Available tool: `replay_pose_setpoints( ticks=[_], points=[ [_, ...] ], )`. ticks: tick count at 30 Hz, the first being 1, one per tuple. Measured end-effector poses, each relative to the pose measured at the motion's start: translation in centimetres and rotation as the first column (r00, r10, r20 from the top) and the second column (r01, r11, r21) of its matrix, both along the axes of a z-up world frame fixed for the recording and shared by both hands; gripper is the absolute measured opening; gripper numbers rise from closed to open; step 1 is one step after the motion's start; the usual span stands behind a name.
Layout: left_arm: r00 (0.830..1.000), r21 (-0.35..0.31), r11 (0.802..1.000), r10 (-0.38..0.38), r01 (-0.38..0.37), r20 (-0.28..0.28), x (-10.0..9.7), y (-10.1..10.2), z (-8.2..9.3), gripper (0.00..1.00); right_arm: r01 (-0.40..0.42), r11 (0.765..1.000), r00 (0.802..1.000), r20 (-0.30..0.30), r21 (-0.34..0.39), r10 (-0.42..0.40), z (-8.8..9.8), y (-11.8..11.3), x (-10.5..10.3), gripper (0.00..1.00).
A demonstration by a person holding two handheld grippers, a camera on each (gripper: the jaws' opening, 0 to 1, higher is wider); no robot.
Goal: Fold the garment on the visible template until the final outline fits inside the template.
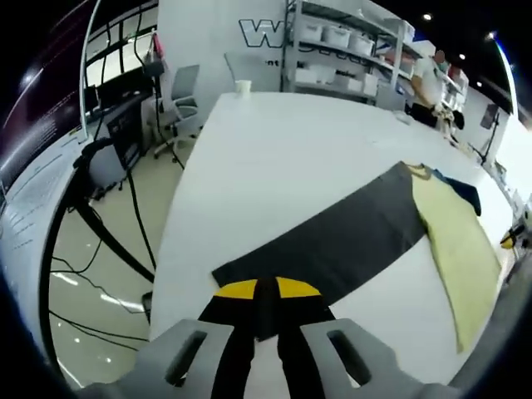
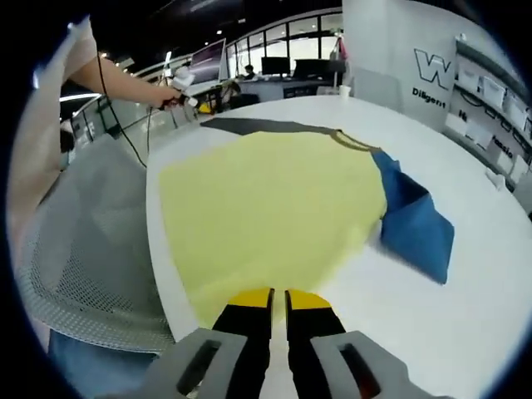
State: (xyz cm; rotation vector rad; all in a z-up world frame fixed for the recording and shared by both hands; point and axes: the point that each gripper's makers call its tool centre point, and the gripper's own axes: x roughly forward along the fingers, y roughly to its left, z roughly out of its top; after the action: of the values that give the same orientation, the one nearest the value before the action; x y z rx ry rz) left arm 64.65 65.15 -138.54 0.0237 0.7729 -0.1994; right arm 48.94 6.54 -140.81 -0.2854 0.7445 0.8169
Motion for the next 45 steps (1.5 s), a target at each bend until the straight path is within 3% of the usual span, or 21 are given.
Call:
replay_pose_setpoints(
  ticks=[11,19,32,45],
  points=[
    [0.998,0.002,0.998,-0.057,0.057,0.023,-1.3,-2.6,0.9,0.06,0.079,0.994,0.989,0.134,-0.070,-0.069,2.1,-6.3,7.9,0.00],
    [0.997,0.007,0.997,-0.074,0.074,0.028,-2.1,-4.1,1.7,0.05,0.103,0.987,0.982,0.172,-0.123,-0.081,1.9,-10.4,13.4,0.00],
    [0.995,0.012,0.996,-0.086,0.086,0.045,-2.7,-6.0,3.1,0.03,0.140,0.977,0.981,0.155,-0.162,-0.114,0.1,-11.7,20.9,0.00],
    [0.995,0.028,0.995,-0.095,0.094,0.043,-3.3,-6.2,3.3,0.02,0.162,0.973,0.984,0.100,-0.166,-0.147,-2.2,-11.5,24.5,0.04]
  ],
)
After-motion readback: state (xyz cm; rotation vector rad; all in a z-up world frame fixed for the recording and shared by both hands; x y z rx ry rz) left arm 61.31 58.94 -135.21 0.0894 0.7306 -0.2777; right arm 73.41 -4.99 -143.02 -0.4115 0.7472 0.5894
